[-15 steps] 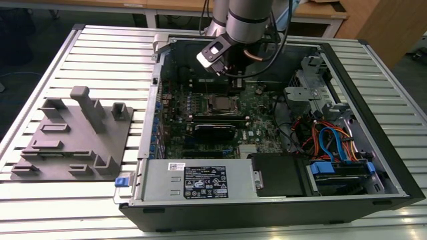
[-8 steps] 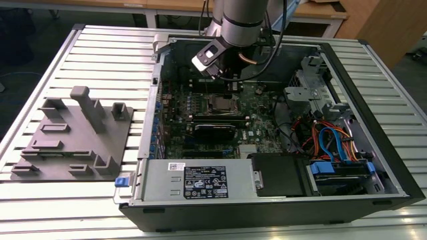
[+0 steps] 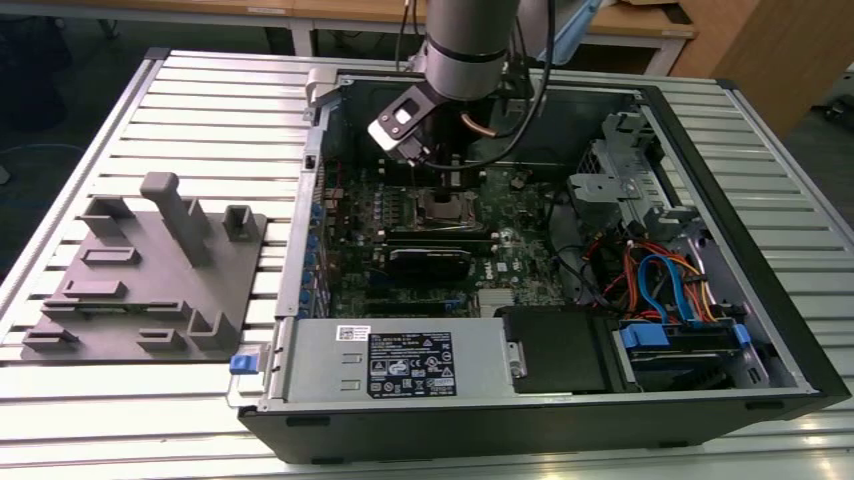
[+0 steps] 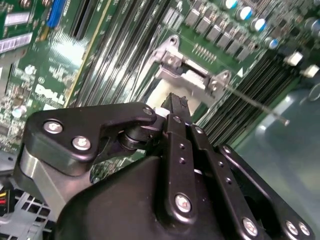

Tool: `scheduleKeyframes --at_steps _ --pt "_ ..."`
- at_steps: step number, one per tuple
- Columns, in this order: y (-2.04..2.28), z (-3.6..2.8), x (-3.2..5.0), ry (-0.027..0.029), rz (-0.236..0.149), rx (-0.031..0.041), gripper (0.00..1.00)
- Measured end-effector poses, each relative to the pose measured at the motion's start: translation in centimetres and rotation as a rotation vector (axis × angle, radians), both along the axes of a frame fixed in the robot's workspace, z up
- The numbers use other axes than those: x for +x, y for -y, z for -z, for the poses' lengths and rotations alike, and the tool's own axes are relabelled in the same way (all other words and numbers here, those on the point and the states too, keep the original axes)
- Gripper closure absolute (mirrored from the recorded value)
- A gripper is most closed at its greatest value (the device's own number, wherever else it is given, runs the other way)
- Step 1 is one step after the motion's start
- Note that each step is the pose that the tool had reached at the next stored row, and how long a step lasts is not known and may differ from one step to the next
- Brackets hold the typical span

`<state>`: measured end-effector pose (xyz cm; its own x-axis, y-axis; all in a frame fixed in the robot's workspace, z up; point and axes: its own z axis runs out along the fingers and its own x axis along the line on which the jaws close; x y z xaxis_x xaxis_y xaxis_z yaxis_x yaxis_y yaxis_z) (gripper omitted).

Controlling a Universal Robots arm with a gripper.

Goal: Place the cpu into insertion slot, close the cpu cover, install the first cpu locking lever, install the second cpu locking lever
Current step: 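Close the cpu cover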

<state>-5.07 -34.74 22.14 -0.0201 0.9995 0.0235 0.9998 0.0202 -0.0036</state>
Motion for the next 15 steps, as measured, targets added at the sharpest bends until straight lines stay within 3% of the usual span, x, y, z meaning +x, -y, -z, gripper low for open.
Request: scheduleKeyframes --at_steps 5,15 --pt "-0.01 0.4 -0.72 0.0001 0.0 0.0009 0.9" --pt "-0.02 1.16 -1.22 0.0001 0.0 0.0078 0.9"
